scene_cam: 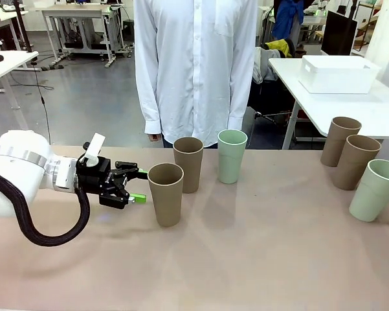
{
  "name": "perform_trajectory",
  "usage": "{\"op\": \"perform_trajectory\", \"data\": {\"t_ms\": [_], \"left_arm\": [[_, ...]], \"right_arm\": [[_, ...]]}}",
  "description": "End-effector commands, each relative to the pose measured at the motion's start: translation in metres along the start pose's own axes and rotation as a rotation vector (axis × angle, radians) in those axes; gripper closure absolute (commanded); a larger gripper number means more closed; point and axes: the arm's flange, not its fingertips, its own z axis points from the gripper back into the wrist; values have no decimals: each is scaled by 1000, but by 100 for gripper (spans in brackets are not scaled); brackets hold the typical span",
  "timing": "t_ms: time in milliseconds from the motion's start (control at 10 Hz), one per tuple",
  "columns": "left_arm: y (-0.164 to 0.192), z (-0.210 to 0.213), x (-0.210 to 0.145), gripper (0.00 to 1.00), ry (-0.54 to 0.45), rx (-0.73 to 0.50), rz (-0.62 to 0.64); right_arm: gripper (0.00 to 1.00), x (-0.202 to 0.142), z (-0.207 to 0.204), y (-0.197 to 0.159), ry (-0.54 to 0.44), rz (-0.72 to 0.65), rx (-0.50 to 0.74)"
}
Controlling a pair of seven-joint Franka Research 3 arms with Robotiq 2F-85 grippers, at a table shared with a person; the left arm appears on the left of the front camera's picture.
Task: Stack the cups and store them in the basket.
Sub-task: Pick up two Reusable plastic cups , one in each hand.
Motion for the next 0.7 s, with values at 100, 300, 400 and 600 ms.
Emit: {"op": "perform_trajectory", "data": {"t_ms": [100, 300, 400, 600], "left_arm": [[3, -9, -9, 0, 4, 7, -11], [2, -14, -15, 0, -3, -8, -1], [2, -18, -17, 0, -5, -19, 1], [2, -24, -19, 0, -4, -34, 3]], "right_arm": [[0, 1, -8, 2, 1, 21, 3], [0, 2, -15, 4, -9, 22, 33], [0, 4, -18, 5, -10, 28, 48], [0, 4, -22, 7, -8, 27, 77]]}}
